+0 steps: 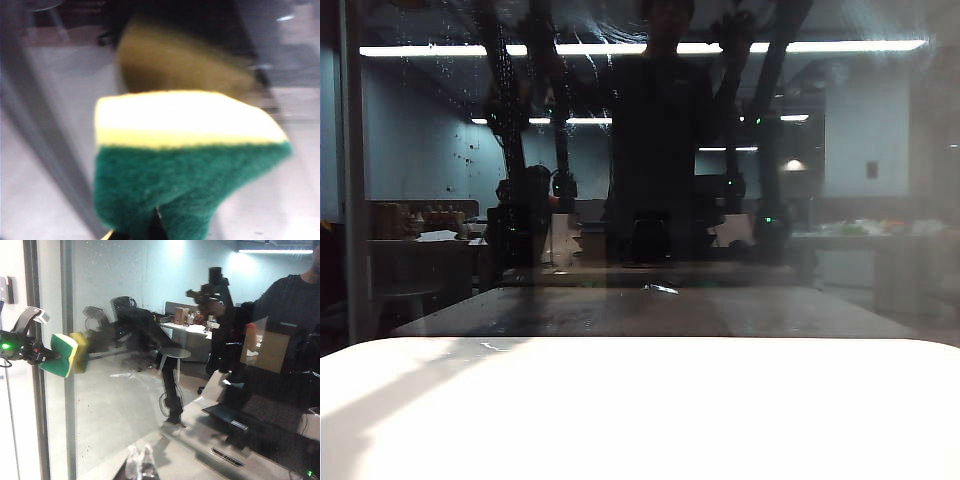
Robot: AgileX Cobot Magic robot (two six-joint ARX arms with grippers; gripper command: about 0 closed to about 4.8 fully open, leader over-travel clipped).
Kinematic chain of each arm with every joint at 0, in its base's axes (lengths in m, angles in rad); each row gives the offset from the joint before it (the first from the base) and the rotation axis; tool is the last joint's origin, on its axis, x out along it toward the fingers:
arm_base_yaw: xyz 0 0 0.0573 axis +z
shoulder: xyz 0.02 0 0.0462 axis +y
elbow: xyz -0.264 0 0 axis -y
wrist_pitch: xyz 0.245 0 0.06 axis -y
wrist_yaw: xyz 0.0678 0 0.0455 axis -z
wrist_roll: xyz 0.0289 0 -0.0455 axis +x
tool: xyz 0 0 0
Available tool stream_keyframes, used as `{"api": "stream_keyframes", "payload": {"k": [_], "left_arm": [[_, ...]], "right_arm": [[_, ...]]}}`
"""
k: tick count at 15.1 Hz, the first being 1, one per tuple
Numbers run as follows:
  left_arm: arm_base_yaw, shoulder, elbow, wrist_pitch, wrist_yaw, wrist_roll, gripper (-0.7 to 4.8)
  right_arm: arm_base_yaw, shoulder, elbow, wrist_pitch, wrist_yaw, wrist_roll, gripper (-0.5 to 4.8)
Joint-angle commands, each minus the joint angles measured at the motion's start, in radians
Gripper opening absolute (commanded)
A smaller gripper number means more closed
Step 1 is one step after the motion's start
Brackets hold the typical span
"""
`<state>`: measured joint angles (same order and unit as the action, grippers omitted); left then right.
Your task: Reach upward to find where there is water on the glass, pick up the sponge from the table, dry the water, and finally place the sponge back on the table.
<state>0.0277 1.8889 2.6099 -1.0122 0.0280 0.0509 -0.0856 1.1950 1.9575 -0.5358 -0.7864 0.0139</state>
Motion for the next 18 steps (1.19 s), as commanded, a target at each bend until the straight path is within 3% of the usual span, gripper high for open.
{"api": "stream_keyframes", "payload": {"k": [1,5,9,15,18], "left_arm": [[-0.066,0.009,-0.002,0.061,0.045,-0.032,-0.06],[-0.257,0.070,-0.002,0.073,0.040,-0.024,-0.06],[-0.388,0.122,-0.002,0.072,0.039,-0.005,-0.06],[-0.424,-0.007,0.001,0.043,0.036,0.035,-0.06],[-0.424,-0.111,0.000,0.003,0.016,0.142,-0.06]], "right_arm": [[0.001,-0.003,0.004,0.017,-0.001,0.005,-0.05],[0.001,-0.004,0.004,0.016,-0.001,0.005,-0.05],[0.001,-0.004,0.004,0.003,-0.002,0.012,-0.05],[0.000,-0.024,0.004,-0.007,0.000,0.011,-0.05],[0.001,-0.040,0.004,-0.012,0.030,0.010,-0.05]]}}
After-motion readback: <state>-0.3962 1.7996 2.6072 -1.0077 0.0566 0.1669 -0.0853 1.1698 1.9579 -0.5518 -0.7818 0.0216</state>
